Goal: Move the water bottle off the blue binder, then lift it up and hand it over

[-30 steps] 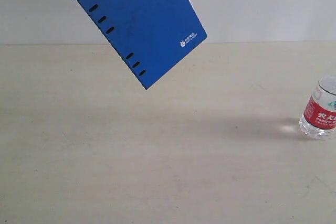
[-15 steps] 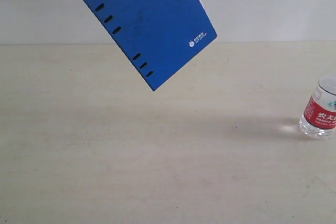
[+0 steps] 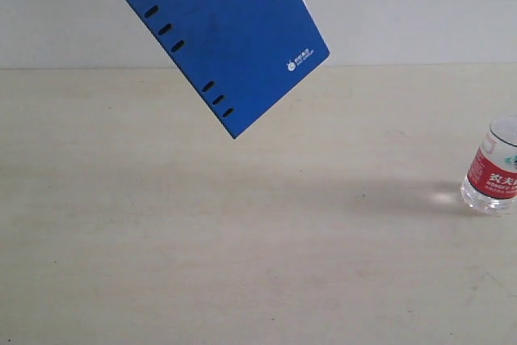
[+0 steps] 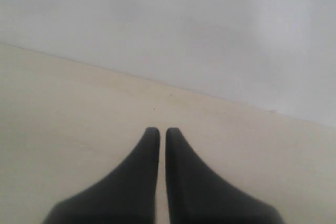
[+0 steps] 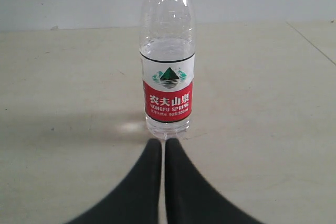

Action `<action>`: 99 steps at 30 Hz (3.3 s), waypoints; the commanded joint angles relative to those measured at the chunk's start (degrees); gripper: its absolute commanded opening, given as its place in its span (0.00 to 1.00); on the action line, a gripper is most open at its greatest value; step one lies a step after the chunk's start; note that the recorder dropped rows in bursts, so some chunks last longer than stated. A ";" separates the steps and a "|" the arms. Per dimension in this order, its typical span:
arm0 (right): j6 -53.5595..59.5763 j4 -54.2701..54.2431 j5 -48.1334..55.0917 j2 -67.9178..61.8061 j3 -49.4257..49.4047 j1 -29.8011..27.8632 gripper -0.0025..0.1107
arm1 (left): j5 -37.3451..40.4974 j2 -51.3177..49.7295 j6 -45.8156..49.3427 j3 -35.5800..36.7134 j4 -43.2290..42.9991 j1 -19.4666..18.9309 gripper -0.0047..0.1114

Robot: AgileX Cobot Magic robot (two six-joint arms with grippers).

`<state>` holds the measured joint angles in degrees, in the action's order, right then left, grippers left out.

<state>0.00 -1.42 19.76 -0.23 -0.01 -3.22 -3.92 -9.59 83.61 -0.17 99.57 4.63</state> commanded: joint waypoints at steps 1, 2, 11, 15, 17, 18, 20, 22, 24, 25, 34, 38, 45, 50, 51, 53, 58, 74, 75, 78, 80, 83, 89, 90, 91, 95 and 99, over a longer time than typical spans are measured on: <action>0.00 0.15 -0.21 0.23 0.01 -0.21 0.02 | -0.71 0.21 -12.54 -0.69 0.38 -0.11 0.08; 0.00 0.15 -0.21 0.23 0.01 -0.21 0.02 | -1.31 0.21 -13.56 -1.70 0.38 -0.11 0.08; 0.00 0.15 -0.21 0.23 0.01 -0.21 0.02 | -0.57 -3.68 -64.40 -10.22 -58.48 -0.11 0.08; 0.00 0.15 -0.21 0.23 0.01 -0.21 0.02 | -0.71 -8.71 -102.87 -8.44 -99.57 -0.11 0.08; 0.00 0.15 -0.21 0.23 0.01 -0.21 0.02 | -0.10 -8.71 -103.53 -6.01 -102.03 -0.36 0.08; 0.00 0.15 -0.21 0.23 0.01 -0.21 0.02 | 0.06 -8.71 -101.70 -4.41 -102.03 -0.36 0.08; 0.00 0.15 -0.21 0.23 0.01 -0.21 0.02 | 0.06 -8.71 -98.99 -2.43 -102.13 -0.36 0.08; 0.00 0.15 -0.21 0.23 0.01 -0.21 0.02 | 1.13 -8.71 -97.12 -1.21 -102.13 -0.36 0.08; 0.00 0.15 -0.21 0.23 0.01 -0.21 0.02 | 1.43 -8.71 -97.12 0.12 -102.02 -0.36 0.08; 0.00 0.15 -0.21 0.23 0.01 -0.21 0.02 | 1.43 -8.71 -97.12 0.17 -102.02 -0.36 0.08; 0.00 0.15 -0.21 0.23 0.01 -0.21 0.02 | 25.94 9.59 -96.56 0.17 -101.89 -4.42 0.08; 0.00 0.15 -0.24 0.23 0.01 -0.21 0.02 | 24.92 9.59 -90.64 0.17 -100.02 -7.32 0.08; 0.00 0.15 -0.13 0.23 0.01 -0.21 0.02 | 24.76 9.59 -89.14 0.17 -99.57 -8.07 0.08; 0.00 0.15 -0.13 0.23 0.01 -0.21 0.02 | 24.48 9.59 -89.14 0.17 -98.55 -8.07 0.08; 0.00 0.15 -0.13 0.23 0.01 -0.21 0.02 | 24.48 9.59 -89.14 0.17 -98.55 -8.07 0.08; 0.00 0.15 -0.13 0.23 0.01 -0.21 0.02 | 24.48 9.59 -89.14 0.17 -98.55 -8.07 0.08; 0.00 0.15 0.17 0.23 0.01 -0.21 0.02 | 24.48 9.59 -89.14 0.17 -98.55 -8.07 0.08; -7.48 -0.89 2.79 0.23 0.01 -0.21 0.02 | 24.93 9.59 -90.24 0.17 -97.89 -8.07 0.08; -7.48 -0.89 2.79 0.23 0.01 -0.21 0.02 | 24.93 9.59 -90.24 0.17 -97.89 -8.07 0.08; -7.48 -0.89 2.79 0.23 0.01 -0.21 0.02 | 24.94 9.59 -90.13 0.17 -97.89 -8.07 0.08; -7.48 -0.89 2.79 0.23 0.01 -0.21 0.02 | 24.94 9.59 -90.02 0.17 -97.89 -8.07 0.08; -7.48 -0.89 2.79 0.23 0.01 -0.21 0.02 | 24.94 9.59 -90.02 0.17 -97.89 -8.07 0.08; -7.48 -0.89 2.79 0.23 0.01 -0.21 0.02 | 24.94 9.59 -90.02 0.17 -97.99 -8.07 0.08; -7.48 -0.89 2.79 0.23 0.01 -0.21 0.02 | 24.94 9.59 -90.02 0.17 -97.99 -8.07 0.08; -7.48 -0.89 2.79 0.23 0.01 -0.21 0.02 | 24.94 9.59 -90.02 0.17 -97.99 -8.07 0.08; -7.48 -0.89 2.79 0.23 0.01 -0.21 0.02 | 24.70 9.59 -90.02 0.17 -98.38 -8.07 0.08; -7.48 -0.89 2.79 0.23 0.01 -0.21 0.02 | 24.49 9.59 -90.02 0.17 -99.57 -8.07 0.08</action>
<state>-7.52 -2.24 22.63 -0.23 -0.01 -3.26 20.92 -0.20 -6.29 -0.16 0.79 -3.28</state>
